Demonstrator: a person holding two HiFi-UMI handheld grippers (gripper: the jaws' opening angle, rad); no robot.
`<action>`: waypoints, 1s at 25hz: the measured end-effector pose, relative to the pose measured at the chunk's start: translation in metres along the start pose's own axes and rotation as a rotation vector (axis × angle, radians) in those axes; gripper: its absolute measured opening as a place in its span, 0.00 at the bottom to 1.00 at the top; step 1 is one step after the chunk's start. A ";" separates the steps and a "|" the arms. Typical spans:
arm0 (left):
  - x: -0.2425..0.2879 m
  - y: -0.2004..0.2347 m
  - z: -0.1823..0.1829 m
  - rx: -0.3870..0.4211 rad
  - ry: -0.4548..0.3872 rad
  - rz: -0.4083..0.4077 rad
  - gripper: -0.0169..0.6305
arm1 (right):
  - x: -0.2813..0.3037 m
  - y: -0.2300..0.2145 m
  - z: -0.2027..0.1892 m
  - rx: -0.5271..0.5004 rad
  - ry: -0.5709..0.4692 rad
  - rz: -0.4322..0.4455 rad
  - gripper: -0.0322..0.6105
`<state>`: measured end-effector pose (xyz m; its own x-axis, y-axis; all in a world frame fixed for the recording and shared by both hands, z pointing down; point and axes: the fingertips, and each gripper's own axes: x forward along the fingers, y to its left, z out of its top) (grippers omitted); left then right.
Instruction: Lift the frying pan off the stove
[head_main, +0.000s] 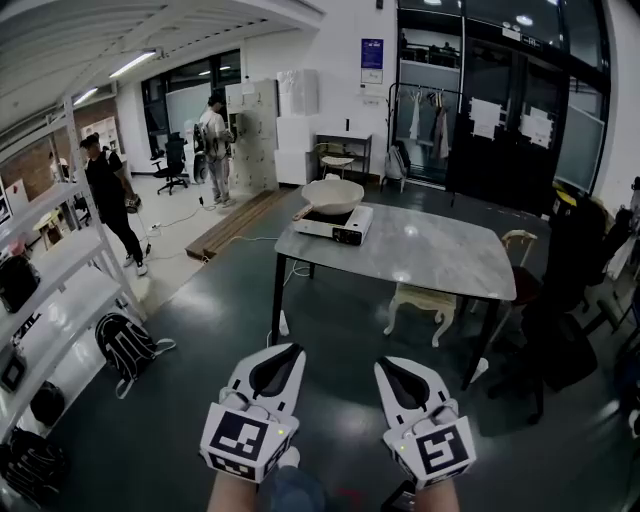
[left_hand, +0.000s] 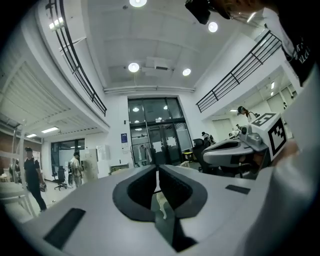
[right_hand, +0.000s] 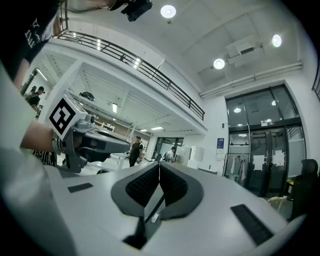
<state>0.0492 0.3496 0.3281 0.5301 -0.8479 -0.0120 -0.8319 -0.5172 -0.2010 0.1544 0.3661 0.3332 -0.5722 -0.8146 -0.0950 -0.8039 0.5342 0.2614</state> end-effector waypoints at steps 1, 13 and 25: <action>0.006 0.004 -0.001 0.002 -0.002 0.010 0.05 | 0.004 -0.004 -0.002 -0.006 0.003 0.001 0.09; 0.099 0.108 -0.037 -0.124 -0.028 0.006 0.05 | 0.113 -0.064 -0.028 0.078 0.038 -0.063 0.09; 0.193 0.231 -0.072 -0.174 -0.040 -0.070 0.04 | 0.269 -0.099 -0.051 0.143 0.021 -0.105 0.09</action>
<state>-0.0520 0.0578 0.3502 0.5912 -0.8054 -0.0436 -0.8066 -0.5904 -0.0304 0.0884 0.0826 0.3309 -0.4814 -0.8715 -0.0938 -0.8749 0.4712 0.1119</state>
